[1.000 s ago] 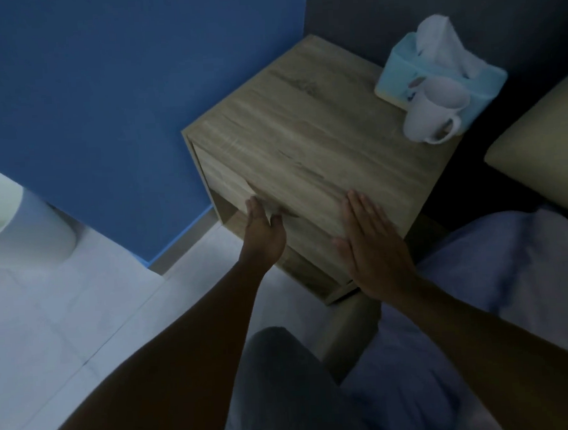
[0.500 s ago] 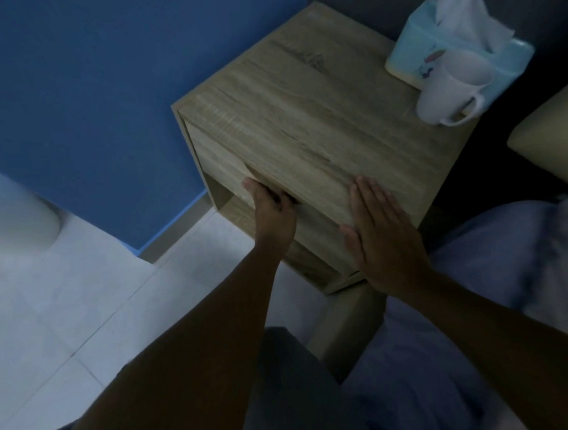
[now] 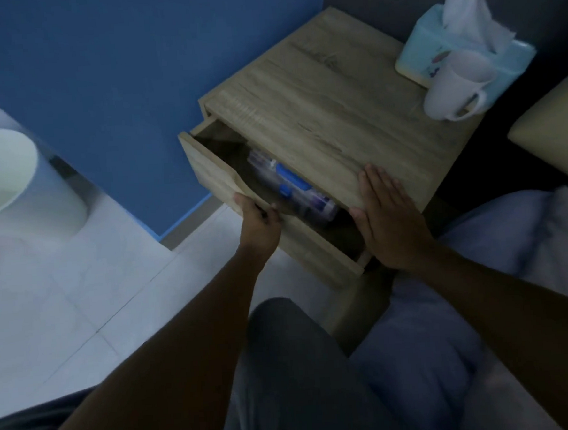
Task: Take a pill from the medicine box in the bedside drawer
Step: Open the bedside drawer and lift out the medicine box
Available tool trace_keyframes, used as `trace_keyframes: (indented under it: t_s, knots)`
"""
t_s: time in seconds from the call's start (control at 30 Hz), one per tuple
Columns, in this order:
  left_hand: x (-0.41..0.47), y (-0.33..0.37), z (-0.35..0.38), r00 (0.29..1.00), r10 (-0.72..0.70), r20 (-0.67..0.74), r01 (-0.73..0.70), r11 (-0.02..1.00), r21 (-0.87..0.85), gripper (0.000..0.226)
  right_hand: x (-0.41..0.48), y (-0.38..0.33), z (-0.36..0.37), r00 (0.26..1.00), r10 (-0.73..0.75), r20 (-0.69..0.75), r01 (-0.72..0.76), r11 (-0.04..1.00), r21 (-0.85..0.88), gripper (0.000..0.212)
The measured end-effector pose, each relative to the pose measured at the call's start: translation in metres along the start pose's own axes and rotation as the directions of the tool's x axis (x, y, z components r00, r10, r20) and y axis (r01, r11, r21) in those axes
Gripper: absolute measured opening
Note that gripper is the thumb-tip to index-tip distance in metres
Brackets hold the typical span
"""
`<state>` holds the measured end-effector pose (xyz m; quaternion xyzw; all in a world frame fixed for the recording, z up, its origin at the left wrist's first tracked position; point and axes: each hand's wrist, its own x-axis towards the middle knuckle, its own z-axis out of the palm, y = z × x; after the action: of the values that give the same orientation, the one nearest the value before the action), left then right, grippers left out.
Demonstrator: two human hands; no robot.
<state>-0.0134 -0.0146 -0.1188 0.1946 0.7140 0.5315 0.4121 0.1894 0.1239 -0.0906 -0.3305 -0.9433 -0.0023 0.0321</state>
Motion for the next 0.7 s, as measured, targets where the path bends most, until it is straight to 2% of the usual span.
trace_keyframes:
  t_s: [0.37, 0.7]
  knots:
    - [-0.052, -0.035, -0.063, 0.999, -0.05, 0.014, 0.05, 0.999, 0.019, 0.076, 0.003, -0.009, -0.007, 0.996, 0.055, 0.073, -0.058, 0.997, 0.041, 0.064]
    - [-0.067, -0.044, -0.08, 0.998, -0.061, -0.022, 0.061, 0.998, 0.012, 0.079, 0.005, -0.013, -0.013, 0.986, 0.086, 0.142, -0.095, 0.994, 0.053, 0.064]
